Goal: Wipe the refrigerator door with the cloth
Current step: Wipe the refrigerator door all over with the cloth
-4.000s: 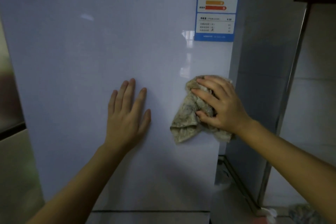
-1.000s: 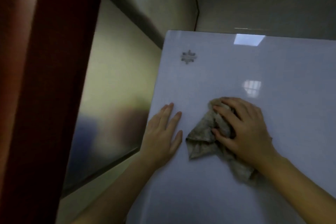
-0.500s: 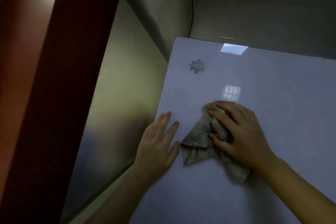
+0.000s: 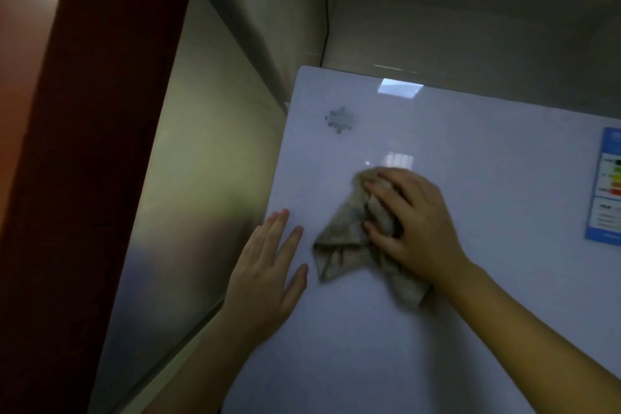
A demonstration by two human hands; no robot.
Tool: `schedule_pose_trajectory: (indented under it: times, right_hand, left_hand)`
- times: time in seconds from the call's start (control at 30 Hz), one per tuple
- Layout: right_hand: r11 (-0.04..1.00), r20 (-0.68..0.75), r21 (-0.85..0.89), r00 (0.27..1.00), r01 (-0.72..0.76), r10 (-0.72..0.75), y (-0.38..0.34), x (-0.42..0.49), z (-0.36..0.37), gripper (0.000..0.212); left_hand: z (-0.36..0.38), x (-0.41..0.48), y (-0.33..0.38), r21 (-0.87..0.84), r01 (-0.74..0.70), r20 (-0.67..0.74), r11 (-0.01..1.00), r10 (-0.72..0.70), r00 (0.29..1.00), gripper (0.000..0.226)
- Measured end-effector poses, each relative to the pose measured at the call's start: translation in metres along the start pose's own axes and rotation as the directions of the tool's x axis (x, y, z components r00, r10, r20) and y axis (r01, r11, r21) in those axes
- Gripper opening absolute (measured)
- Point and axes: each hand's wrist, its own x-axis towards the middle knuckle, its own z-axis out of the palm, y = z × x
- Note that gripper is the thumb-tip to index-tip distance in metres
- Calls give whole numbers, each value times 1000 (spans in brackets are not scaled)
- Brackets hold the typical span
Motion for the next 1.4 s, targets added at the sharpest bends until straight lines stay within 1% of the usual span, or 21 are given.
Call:
schedule_pose_trajectory:
  times: [0.07, 0.1, 0.17, 0.23, 0.27, 0.3, 0.37, 0.43, 0.5, 0.57, 0.63, 0.67, 0.7, 0.8, 0.9, 0.97, 1.07, 1.17, 1.23, 1.33, 1.4]
  right_hand:
    - [989, -80, 15, 986, -144, 145, 2, 1, -1, 56]
    - [987, -73, 26, 984, -159, 160, 0, 0, -1, 57]
    - [999, 23, 28, 999, -38, 37, -6, -10, 1, 59]
    - [990, 130, 19, 981, 143, -144, -7, -25, 2, 58]
    - [985, 144, 12, 974, 175, -174, -4, -31, 0, 57]
    - [988, 119, 1, 981, 154, -153, 1, -35, -4, 57]
    - [1000, -1, -11, 1000, -11, 11, 13, -41, -12, 56]
    - [980, -109, 1, 974, -201, 200, 21, -46, -19, 56]
    - [960, -137, 8, 951, -280, 278, 21, -55, -21, 56]
    - [985, -58, -5, 983, -174, 173, 15, -70, -19, 57]
    - [999, 66, -21, 997, 38, -37, 11, -87, -16, 55]
    - [994, 99, -27, 990, 101, -98, 12, -94, -17, 54]
    - [993, 100, -32, 989, 112, -109, 15, -97, -19, 53]
    - [998, -8, -47, 999, -50, 49, 29, -101, -27, 53]
    - [971, -108, -39, 967, -236, 231, 37, -101, -34, 54]
    - [958, -129, -22, 951, -285, 280, 35, -100, -34, 54]
    - [964, -97, -27, 960, -265, 261, 28, -94, -29, 54]
    - [995, -8, -35, 996, -92, 92, 18, -90, -20, 56]
    - [999, 28, -33, 999, -29, 30, 14, -89, -17, 55]
    - [997, -19, -28, 997, -75, 75, 16, -91, -17, 55]
    - [990, -72, -26, 988, -138, 136, 21, -94, -22, 54]
  left_hand:
    - [-2, 1, 2, -14, 9, -11, 1000, -9, 1000, 56]
    - [-2, 1, 4, -13, 8, -17, 1000, -8, 1000, 56]
    - [-2, 2, 6, -7, 2, -23, 1000, -3, 1000, 56]
    - [-2, 3, 8, 2, 9, -21, 1000, -9, 1000, 56]
    - [-2, 3, 9, 12, 13, -21, 1000, -13, 1000, 56]
    - [-2, 3, 10, 24, 15, -19, 1000, -15, 1000, 56]
    - [-3, 5, 13, 44, 27, -14, 999, -26, 1000, 57]
    - [-3, 6, 16, 51, 44, -16, 998, -43, 999, 57]
    - [-1, 8, 20, 52, 42, -28, 998, -41, 999, 56]
    - [2, 10, 25, 49, 24, -39, 999, -22, 999, 56]
    - [7, 13, 31, 36, -1, -26, 999, 2, 1000, 57]
    - [9, 14, 35, 34, -6, -14, 999, 6, 1000, 57]
    - [12, 16, 40, 36, -4, -4, 999, 4, 1000, 57]
    - [15, 21, 49, 46, 28, -9, 999, -27, 1000, 58]
    - [18, 21, 49, 54, 26, -19, 998, -25, 1000, 58]
    - [19, 21, 49, 58, 27, -23, 998, -25, 999, 59]
    - [20, 23, 55, 50, 56, -37, 997, -55, 998, 59]
    - [22, 24, 63, 39, 92, -37, 995, -90, 995, 60]
    - [22, 25, 67, 35, 108, -36, 994, -107, 994, 60]
    - [22, 26, 71, 32, 122, -39, 992, -121, 992, 59]
    - [22, 27, 74, 33, 91, -38, 995, -90, 995, 58]
